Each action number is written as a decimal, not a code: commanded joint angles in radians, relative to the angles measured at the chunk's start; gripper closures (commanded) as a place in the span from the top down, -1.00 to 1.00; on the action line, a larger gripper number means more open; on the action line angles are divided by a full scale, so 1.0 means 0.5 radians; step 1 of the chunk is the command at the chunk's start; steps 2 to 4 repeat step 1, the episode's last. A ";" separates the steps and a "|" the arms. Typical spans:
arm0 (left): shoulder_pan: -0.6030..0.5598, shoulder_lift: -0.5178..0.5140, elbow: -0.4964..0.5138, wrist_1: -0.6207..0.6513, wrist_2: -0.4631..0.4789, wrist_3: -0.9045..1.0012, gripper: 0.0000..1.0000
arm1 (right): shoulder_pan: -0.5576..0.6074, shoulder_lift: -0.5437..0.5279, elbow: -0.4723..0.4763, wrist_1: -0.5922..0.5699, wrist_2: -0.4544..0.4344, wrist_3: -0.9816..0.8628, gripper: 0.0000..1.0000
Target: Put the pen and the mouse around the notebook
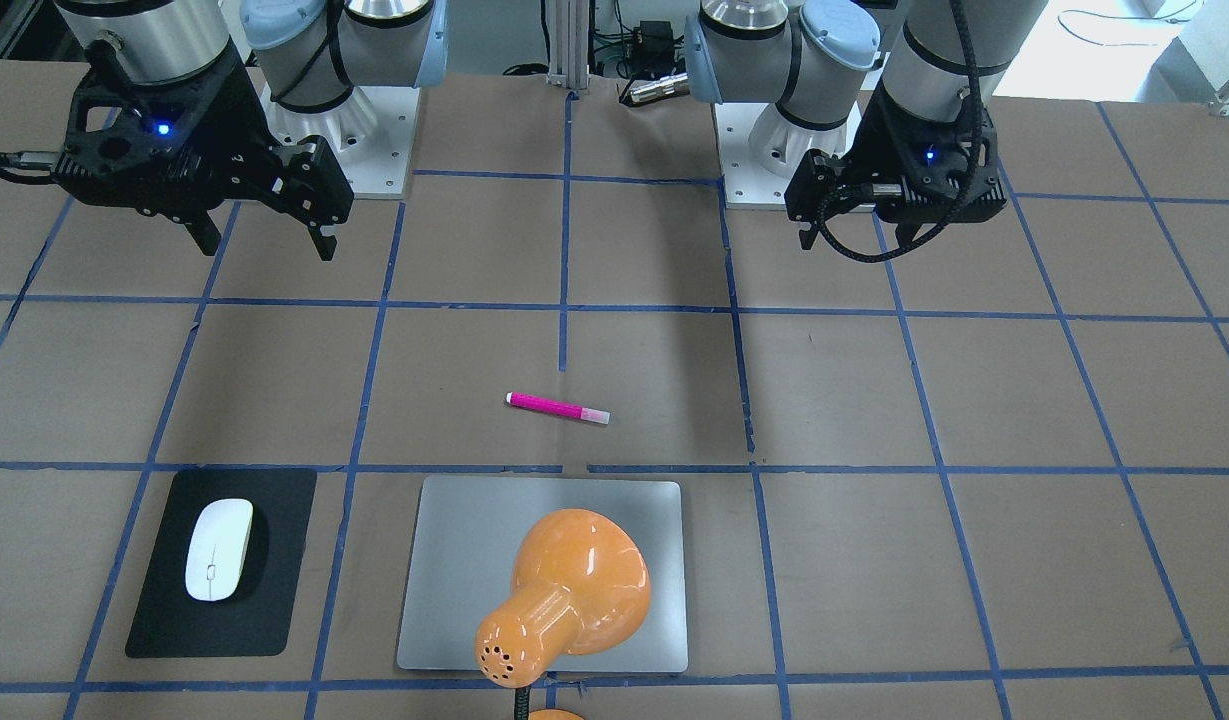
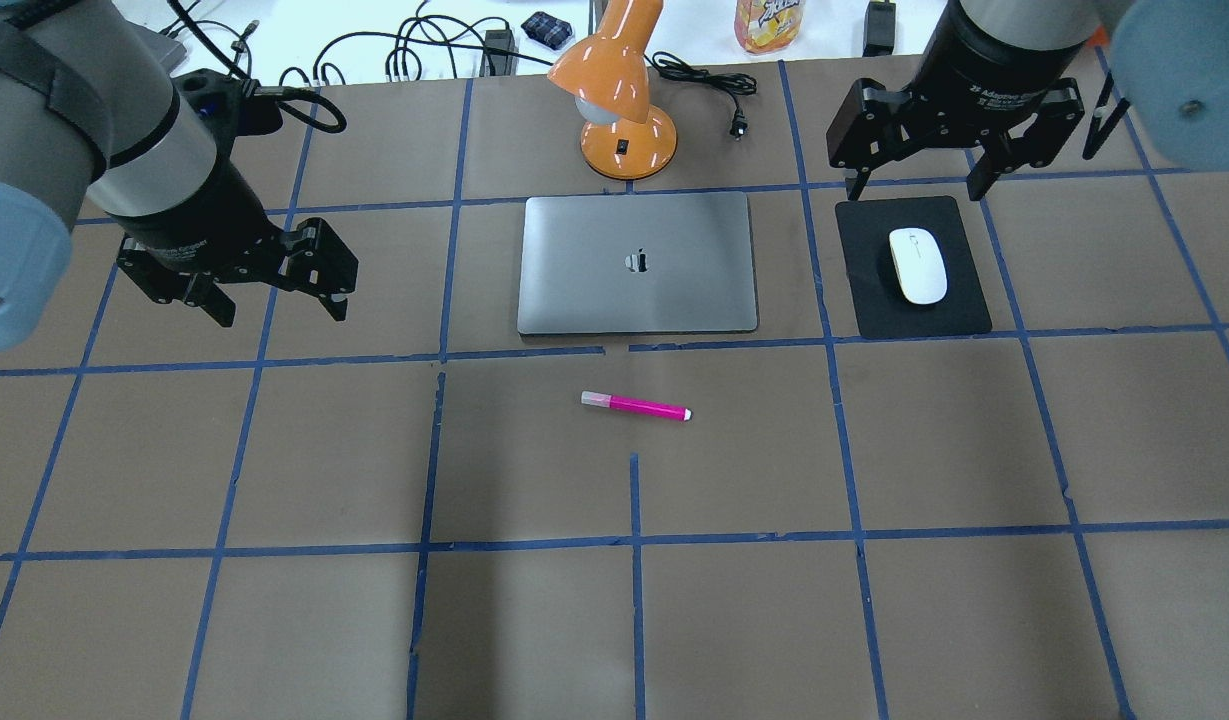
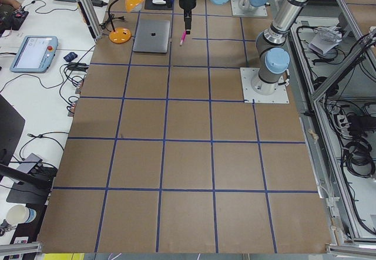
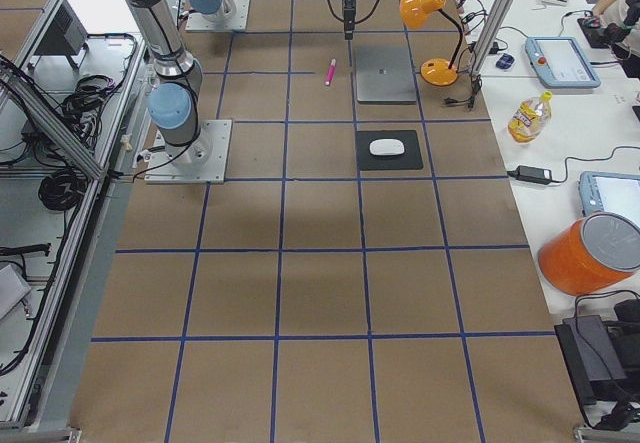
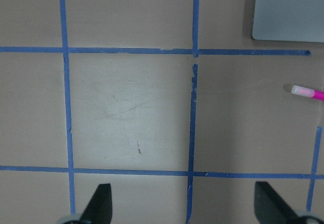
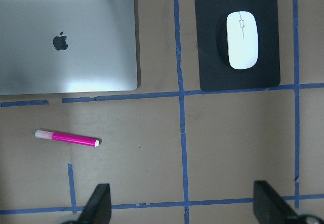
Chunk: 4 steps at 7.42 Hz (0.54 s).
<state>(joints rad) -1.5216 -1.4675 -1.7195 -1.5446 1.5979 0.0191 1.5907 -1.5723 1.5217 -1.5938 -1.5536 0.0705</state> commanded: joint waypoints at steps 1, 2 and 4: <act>0.000 0.002 0.000 0.003 -0.002 -0.001 1.00 | 0.000 -0.003 0.000 0.000 -0.001 0.000 1.00; 0.000 0.002 0.000 0.003 -0.002 -0.001 1.00 | 0.000 -0.003 0.000 0.000 -0.001 0.000 1.00; 0.000 0.002 0.000 0.003 -0.002 -0.001 1.00 | 0.000 -0.003 0.000 0.000 -0.001 0.000 1.00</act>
